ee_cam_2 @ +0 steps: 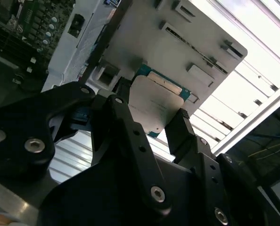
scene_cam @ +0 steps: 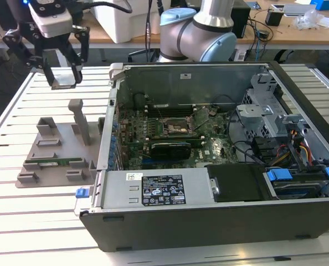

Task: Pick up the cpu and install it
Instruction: 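Pick up the cpu and move it towards the insertion slot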

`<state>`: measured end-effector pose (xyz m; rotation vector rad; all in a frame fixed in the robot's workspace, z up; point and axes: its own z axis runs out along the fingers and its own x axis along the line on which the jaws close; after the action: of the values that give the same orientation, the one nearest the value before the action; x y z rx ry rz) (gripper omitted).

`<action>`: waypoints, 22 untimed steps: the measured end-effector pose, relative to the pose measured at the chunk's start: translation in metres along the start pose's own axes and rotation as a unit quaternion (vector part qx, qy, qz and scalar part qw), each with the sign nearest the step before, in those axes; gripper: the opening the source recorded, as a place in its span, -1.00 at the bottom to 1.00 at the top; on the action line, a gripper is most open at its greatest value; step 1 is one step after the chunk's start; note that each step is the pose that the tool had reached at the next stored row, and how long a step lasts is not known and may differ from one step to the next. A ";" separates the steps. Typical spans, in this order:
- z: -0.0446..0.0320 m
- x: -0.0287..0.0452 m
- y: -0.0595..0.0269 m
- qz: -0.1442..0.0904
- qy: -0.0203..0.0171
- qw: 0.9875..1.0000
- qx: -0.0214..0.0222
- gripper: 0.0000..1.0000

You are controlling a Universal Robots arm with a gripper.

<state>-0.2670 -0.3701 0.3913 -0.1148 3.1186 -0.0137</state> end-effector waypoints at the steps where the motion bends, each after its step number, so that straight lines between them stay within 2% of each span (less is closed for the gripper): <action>1: 0.0000 -0.0062 -0.0002 0.000 0.000 1.000 0.000 0.09; 5: 0.0006 -0.0327 -0.0014 0.000 0.000 1.000 0.000 0.09; 10: 0.0011 -0.0555 -0.0023 0.000 0.001 1.000 0.000 0.09; 12: 0.0015 -0.0673 -0.0028 0.000 0.001 1.000 0.000 0.09; 14: 0.0017 -0.0736 -0.0030 0.000 0.001 1.000 0.000 0.09; 16: 0.0019 -0.0842 -0.0035 0.000 0.001 1.000 0.000 0.09; 19: 0.0025 -0.1058 -0.0044 0.000 0.001 1.000 0.000 0.09; 22: 0.0028 -0.1193 -0.0052 0.000 0.001 1.000 0.000 0.09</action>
<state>-0.1477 -0.3665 0.3911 -0.1150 3.1202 -0.0138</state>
